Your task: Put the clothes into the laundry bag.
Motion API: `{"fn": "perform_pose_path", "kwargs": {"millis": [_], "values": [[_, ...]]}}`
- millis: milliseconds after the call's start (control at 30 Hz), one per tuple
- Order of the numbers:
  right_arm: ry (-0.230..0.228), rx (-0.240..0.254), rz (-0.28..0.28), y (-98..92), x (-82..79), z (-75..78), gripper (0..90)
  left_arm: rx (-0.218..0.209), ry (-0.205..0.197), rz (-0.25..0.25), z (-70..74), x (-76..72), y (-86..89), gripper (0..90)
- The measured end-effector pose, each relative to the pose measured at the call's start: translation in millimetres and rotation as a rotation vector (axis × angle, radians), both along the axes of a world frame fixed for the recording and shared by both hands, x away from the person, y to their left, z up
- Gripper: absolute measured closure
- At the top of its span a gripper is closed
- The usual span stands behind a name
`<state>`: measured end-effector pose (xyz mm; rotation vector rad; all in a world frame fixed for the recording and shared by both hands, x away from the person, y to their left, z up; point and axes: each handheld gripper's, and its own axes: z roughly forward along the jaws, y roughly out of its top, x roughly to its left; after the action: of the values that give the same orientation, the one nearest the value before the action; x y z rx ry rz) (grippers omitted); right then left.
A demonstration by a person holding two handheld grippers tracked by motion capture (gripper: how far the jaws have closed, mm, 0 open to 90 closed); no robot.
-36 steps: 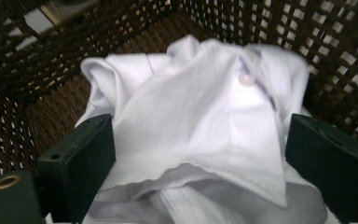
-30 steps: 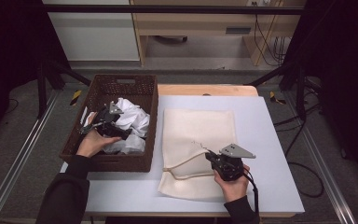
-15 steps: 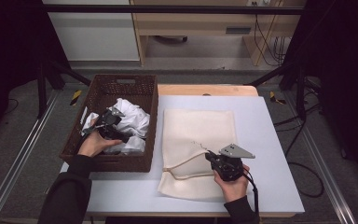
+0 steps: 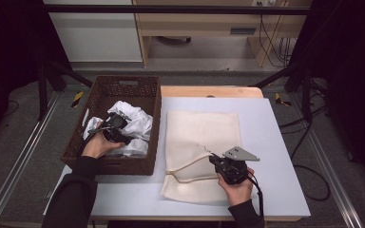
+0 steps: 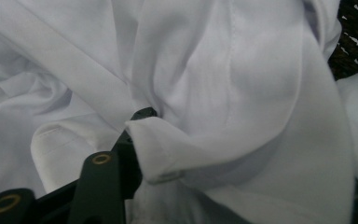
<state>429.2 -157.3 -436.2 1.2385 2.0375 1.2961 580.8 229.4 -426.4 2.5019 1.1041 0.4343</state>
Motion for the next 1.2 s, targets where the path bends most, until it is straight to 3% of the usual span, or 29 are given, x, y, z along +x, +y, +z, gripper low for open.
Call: {"fn": "perform_pose_path", "kwargs": {"millis": [200, 333, 667, 1200], "values": [[0.000, 0.000, 0.000, -0.3, -0.1, 0.1, 87.5, 0.043, 0.040, 0.021, 4.7, -4.6, -6.4, 65.4], [0.000, 0.000, 0.000, -0.1, -0.2, 0.1, 87.5, 0.013, 0.045, 0.052, 8.6, -8.9, -3.1, 69.5], [0.003, 0.002, 0.003, -0.6, -0.4, 0.3, 87.5, -0.097, -0.069, 0.093, 20.6, -16.8, 8.0, 75.4], [0.002, 0.002, 0.003, -0.8, -0.3, 0.1, 87.6, -0.270, -0.255, 0.130, 36.8, -29.9, 23.9, 76.6]]}}
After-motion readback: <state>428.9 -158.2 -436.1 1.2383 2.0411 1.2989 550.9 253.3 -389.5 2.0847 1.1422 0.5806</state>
